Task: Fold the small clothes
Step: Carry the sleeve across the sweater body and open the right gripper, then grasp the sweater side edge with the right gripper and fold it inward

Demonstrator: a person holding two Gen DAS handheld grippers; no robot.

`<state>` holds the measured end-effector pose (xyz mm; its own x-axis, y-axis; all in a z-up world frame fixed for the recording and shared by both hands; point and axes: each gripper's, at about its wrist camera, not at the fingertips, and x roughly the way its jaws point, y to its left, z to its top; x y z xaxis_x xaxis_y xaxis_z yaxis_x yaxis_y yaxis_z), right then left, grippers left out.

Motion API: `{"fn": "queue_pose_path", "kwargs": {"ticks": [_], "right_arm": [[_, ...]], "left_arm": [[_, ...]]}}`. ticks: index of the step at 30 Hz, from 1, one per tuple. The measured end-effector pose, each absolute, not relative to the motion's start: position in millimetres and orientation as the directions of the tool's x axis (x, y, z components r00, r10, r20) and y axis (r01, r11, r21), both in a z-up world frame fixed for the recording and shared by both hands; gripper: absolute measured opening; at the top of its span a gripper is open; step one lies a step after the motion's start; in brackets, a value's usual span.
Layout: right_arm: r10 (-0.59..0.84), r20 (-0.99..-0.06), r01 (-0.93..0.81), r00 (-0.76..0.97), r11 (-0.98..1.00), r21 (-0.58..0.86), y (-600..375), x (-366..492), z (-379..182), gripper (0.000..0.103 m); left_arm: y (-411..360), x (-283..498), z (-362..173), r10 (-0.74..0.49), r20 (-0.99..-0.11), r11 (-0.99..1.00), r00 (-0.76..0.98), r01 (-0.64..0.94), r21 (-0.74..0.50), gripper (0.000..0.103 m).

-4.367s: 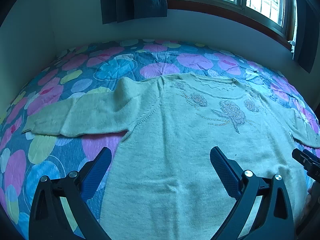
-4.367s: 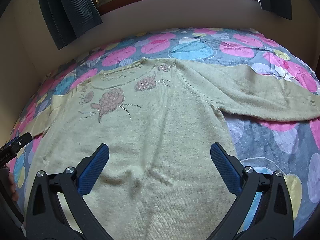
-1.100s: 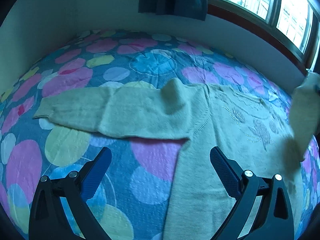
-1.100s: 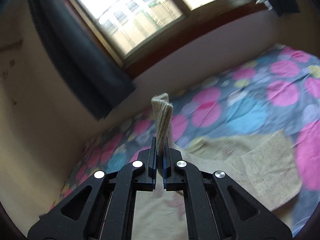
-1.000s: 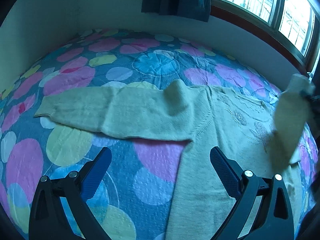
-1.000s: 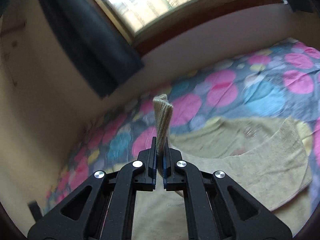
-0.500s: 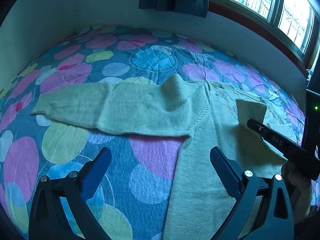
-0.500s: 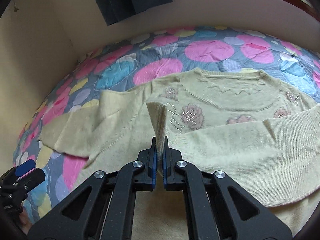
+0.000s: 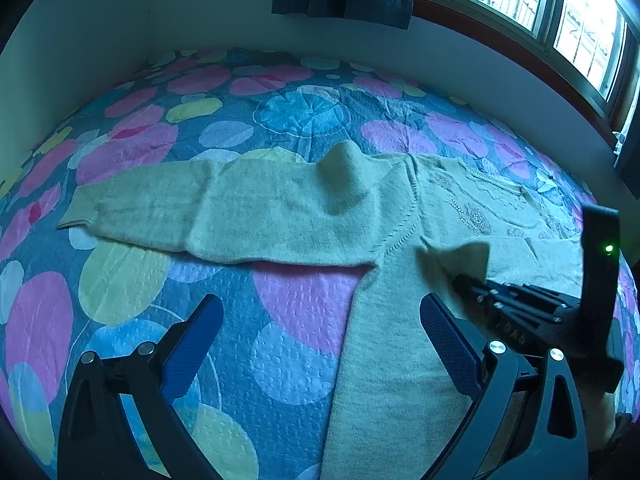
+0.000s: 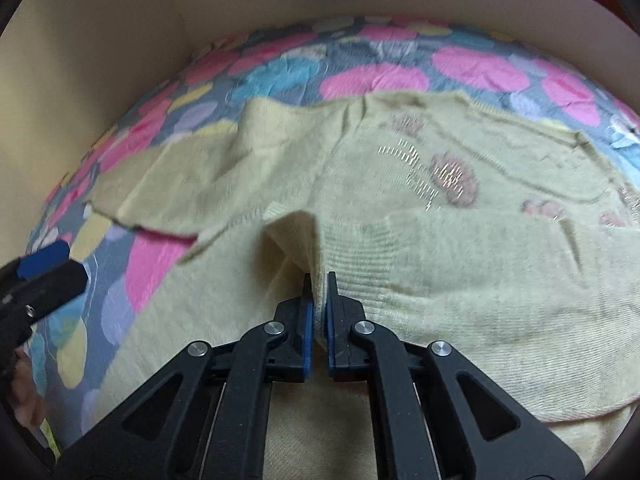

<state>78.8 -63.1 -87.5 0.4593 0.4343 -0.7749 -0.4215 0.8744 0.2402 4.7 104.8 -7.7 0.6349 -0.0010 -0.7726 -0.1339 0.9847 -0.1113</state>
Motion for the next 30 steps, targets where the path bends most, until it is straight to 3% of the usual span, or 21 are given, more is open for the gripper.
{"fn": "queue_pose_path", "kwargs": {"ticks": [3,5,7,11,14,18,21,23,29,30], "right_arm": [[0.469,-0.772,-0.435,0.428,0.856,0.279,-64,76,-88,0.016],[0.524,-0.764,-0.458,0.376,0.822,0.339,-65,73,-86,0.034],[0.579,-0.746,-0.489,0.329,0.780,0.390,-67,67,-83,0.038],[0.677,-0.676,-0.513,0.292,0.707,0.486,-103,55,-65,0.038],[0.708,-0.597,-0.458,0.377,0.703,0.544,-168,55,-45,0.039],[0.563,-0.532,-0.224,0.632,0.790,0.570,-298,70,-35,0.040],[0.355,-0.567,0.061,0.743,0.808,0.586,-391,89,-52,0.040],[0.310,-0.593,0.149,0.743,0.787,0.599,-425,104,-67,0.040],[0.443,-0.579,0.148,0.684,0.693,0.705,-448,152,-106,0.039],[0.462,-0.578,0.143,0.673,0.684,0.715,-446,158,-111,0.035]], "left_arm": [[103,5,-9,-0.004,-0.776,0.985,0.631,-0.130,-0.111,0.098],[102,5,-11,-0.006,-0.777,0.986,0.630,-0.126,-0.110,0.098],[100,5,-12,-0.011,-0.778,0.987,0.628,-0.117,-0.108,0.098],[98,5,-14,-0.020,-0.777,0.989,0.629,-0.103,-0.108,0.098],[98,5,-15,-0.026,-0.775,0.989,0.632,-0.098,-0.114,0.098],[97,7,-19,-0.039,-0.779,0.988,0.625,-0.092,-0.123,0.098],[94,9,-23,-0.044,-0.783,0.988,0.621,-0.088,-0.125,0.098],[92,11,-26,-0.038,-0.786,0.989,0.617,-0.087,-0.116,0.098],[91,15,-35,-0.030,-0.801,0.989,0.597,-0.098,-0.111,0.098],[91,16,-36,-0.028,-0.803,0.989,0.595,-0.101,-0.109,0.098]]}}
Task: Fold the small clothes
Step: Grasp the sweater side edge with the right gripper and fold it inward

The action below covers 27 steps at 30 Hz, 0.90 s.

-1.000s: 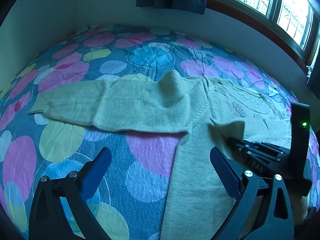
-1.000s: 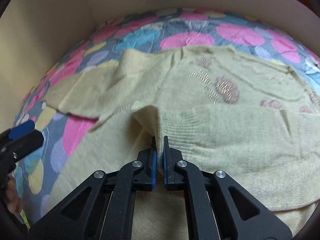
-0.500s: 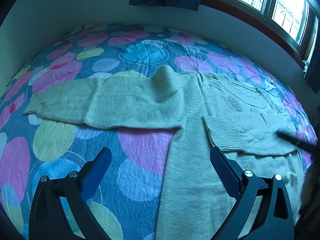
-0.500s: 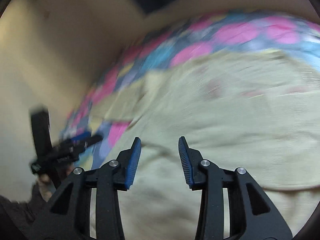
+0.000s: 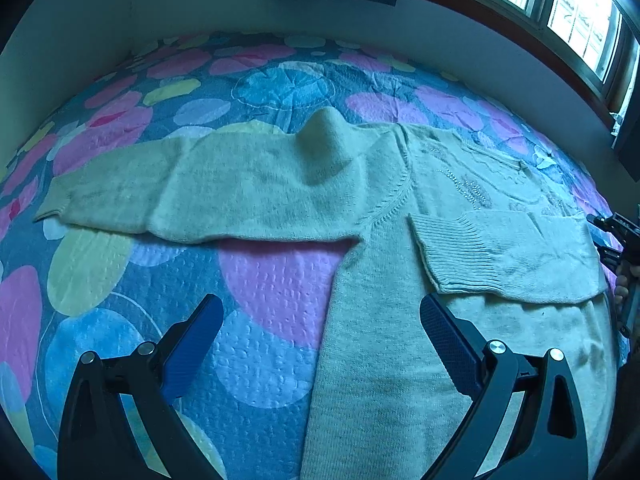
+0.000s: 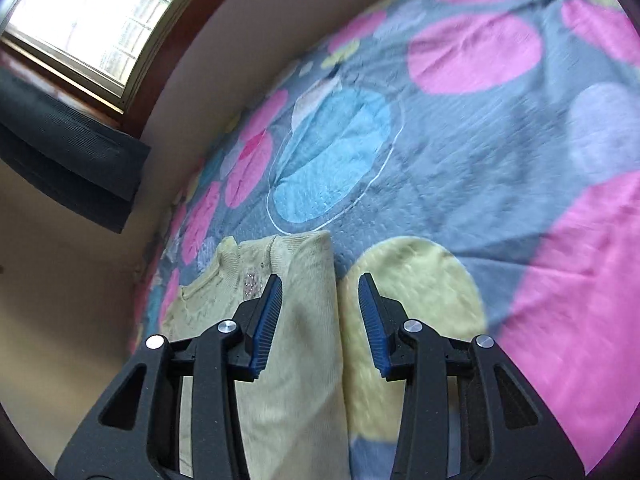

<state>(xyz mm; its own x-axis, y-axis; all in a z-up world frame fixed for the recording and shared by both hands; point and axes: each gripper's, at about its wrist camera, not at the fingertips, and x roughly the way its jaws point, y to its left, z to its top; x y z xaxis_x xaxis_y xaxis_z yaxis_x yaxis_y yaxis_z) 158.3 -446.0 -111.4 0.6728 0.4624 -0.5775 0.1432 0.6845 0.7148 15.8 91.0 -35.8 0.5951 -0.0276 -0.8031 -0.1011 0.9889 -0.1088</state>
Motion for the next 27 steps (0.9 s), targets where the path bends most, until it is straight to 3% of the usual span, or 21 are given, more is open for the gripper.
{"fn": "queue_pose_path", "kwargs": {"ticks": [1,3,14,15,17,20,23,24,25,27], "right_arm": [[0.476,-0.582,0.141,0.659,0.682,0.717,-447,164,-117,0.002],[0.446,-0.624,0.173,0.641,0.708,0.684,-453,172,-125,0.004],[0.473,-0.584,0.162,0.660,0.670,0.725,-473,146,-121,0.007],[0.484,-0.572,0.153,0.662,0.660,0.735,-473,138,-118,0.009],[0.505,-0.557,0.137,0.659,0.648,0.749,-470,114,-113,0.025],[0.517,-0.573,0.109,0.636,0.675,0.730,-457,84,-105,0.033],[0.516,-0.613,0.109,0.597,0.706,0.700,-447,64,-107,0.031],[0.494,-0.656,0.119,0.571,0.741,0.661,-443,59,-110,0.025],[0.465,-0.691,0.121,0.553,0.776,0.619,-439,56,-113,0.008],[0.469,-0.679,0.117,0.564,0.769,0.629,-440,52,-117,0.008]], "left_arm": [[91,17,-36,-0.025,-0.804,0.989,0.593,-0.103,-0.107,0.098],[90,17,-37,-0.022,-0.806,0.989,0.591,-0.104,-0.103,0.098],[83,17,-38,-0.021,-0.808,0.992,0.589,-0.088,-0.090,0.098],[82,16,-38,-0.024,-0.807,0.992,0.590,-0.086,-0.091,0.098],[80,15,-37,-0.026,-0.806,0.992,0.591,-0.082,-0.092,0.098],[77,13,-36,-0.035,-0.804,0.993,0.594,-0.073,-0.097,0.098],[74,10,-35,-0.039,-0.801,0.994,0.598,-0.062,-0.095,0.098],[73,9,-34,-0.040,-0.800,0.994,0.599,-0.060,-0.095,0.098],[73,9,-34,-0.042,-0.800,0.994,0.599,-0.058,-0.095,0.098],[71,7,-34,-0.042,-0.799,0.994,0.600,-0.055,-0.093,0.098]]}}
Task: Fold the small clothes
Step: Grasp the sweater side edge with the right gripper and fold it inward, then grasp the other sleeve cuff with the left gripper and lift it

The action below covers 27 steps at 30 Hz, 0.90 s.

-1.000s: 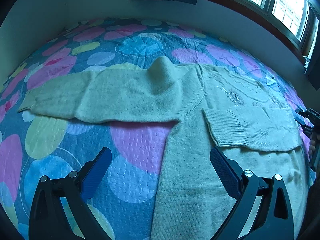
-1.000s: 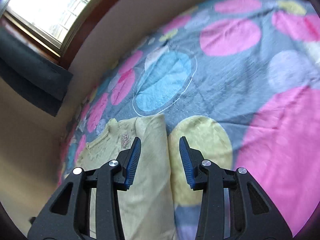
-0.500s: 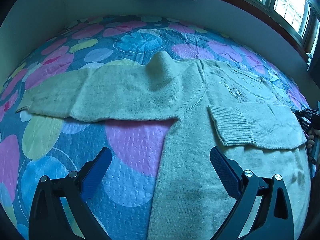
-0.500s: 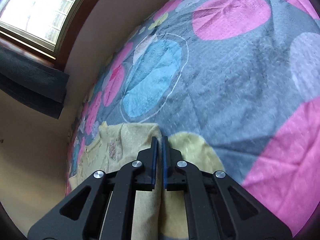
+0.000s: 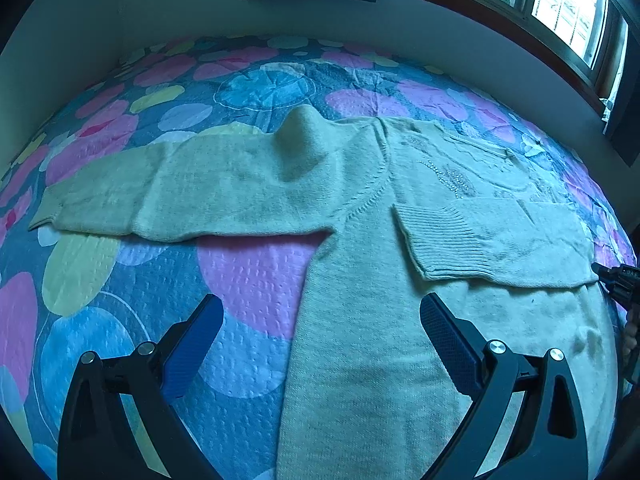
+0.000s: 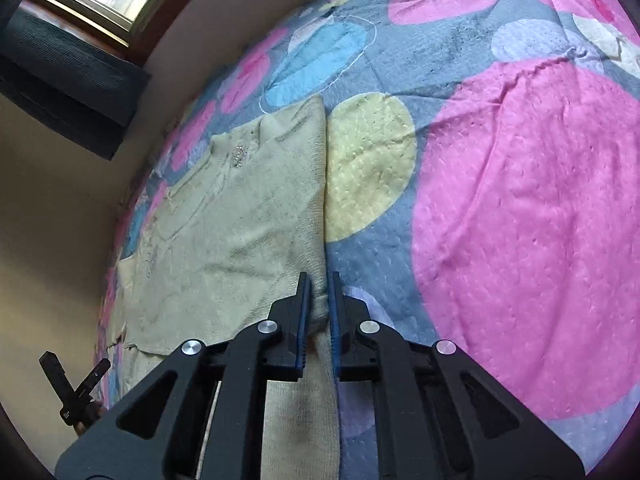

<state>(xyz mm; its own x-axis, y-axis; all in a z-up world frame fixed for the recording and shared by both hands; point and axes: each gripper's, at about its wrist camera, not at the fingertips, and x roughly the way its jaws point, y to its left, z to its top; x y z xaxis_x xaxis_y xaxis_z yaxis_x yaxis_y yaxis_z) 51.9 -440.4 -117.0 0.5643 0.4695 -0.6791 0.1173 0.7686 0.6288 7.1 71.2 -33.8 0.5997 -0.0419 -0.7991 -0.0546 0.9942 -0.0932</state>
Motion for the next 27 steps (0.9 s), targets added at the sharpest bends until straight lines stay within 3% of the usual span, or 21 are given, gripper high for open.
{"fn": "queue_pose_path", "kwargs": {"ticks": [3,6,8,10,14,27], "right_arm": [[0.485,-0.650,0.141,0.586,0.728,0.671,-449,48,-116,0.009],[0.497,-0.589,0.116,0.637,0.694,0.711,-449,35,-103,0.019],[0.547,-0.513,0.061,0.661,0.642,0.765,-444,25,-94,0.047],[0.595,-0.443,0.011,0.671,0.588,0.809,-438,18,-90,0.063],[0.704,-0.369,-0.059,0.607,0.502,0.863,-412,11,-98,0.063],[0.707,-0.430,-0.121,0.562,0.585,0.802,-380,6,-109,0.066]], "left_arm": [[73,6,-33,-0.043,-0.800,0.994,0.599,-0.055,-0.095,0.098],[77,4,-31,-0.035,-0.796,0.994,0.604,-0.062,-0.090,0.098],[81,4,-32,-0.034,-0.796,0.993,0.604,-0.070,-0.095,0.098],[86,4,-32,-0.034,-0.798,0.991,0.602,-0.081,-0.103,0.098],[91,3,-34,-0.031,-0.802,0.991,0.597,-0.088,-0.104,0.098],[167,0,-50,-0.057,-0.797,0.949,0.601,-0.215,-0.230,0.098]]}}
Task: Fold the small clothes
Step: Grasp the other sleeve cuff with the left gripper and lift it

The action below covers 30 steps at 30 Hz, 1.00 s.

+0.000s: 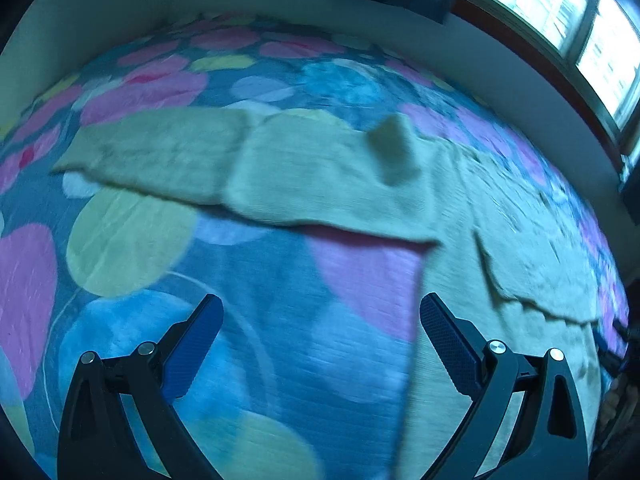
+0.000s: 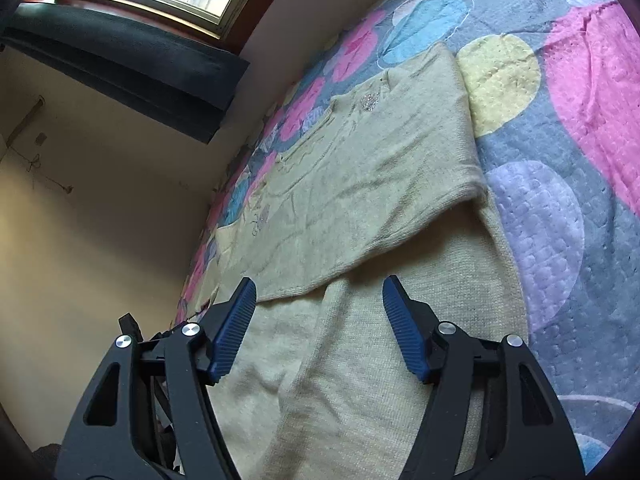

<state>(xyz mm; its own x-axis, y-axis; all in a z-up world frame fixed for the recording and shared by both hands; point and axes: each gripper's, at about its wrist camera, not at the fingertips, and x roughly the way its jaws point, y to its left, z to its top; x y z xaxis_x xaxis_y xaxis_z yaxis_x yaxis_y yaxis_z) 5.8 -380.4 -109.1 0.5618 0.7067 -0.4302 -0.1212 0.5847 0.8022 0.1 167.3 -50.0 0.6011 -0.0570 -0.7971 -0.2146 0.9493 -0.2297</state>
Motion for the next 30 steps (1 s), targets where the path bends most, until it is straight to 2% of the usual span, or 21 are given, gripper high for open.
{"fn": "queue_pose_path", "kwargs": {"ticks": [3,12,15,17,21,26,30], "right_arm": [[0.706,-0.430,-0.124,0.563,0.586,0.801,-379,2,-110,0.066],[0.698,-0.438,-0.134,0.567,0.602,0.787,-376,4,-108,0.067],[0.693,-0.442,-0.136,0.569,0.610,0.781,-371,4,-108,0.067],[0.689,-0.447,-0.135,0.571,0.615,0.777,-370,4,-108,0.067],[0.683,-0.452,-0.133,0.574,0.623,0.771,-368,5,-107,0.067],[0.677,-0.456,-0.132,0.578,0.629,0.766,-366,5,-107,0.067],[0.673,-0.458,-0.133,0.581,0.633,0.763,-367,6,-107,0.067]], "left_arm": [[199,-2,-55,-0.050,-0.787,0.926,0.615,-0.267,-0.267,0.098],[282,6,-54,0.046,-0.760,0.887,0.648,-0.377,-0.268,0.098],[318,10,-58,-0.001,-0.743,0.841,0.669,-0.402,-0.362,0.098],[343,13,-59,-0.059,-0.705,0.797,0.707,-0.391,-0.459,0.098],[375,23,-62,-0.123,-0.650,0.726,0.750,-0.378,-0.574,0.098],[395,42,-65,-0.148,-0.637,0.707,0.757,-0.369,-0.604,0.098],[393,49,-61,-0.130,-0.668,0.712,0.733,-0.400,-0.577,0.097]]}}
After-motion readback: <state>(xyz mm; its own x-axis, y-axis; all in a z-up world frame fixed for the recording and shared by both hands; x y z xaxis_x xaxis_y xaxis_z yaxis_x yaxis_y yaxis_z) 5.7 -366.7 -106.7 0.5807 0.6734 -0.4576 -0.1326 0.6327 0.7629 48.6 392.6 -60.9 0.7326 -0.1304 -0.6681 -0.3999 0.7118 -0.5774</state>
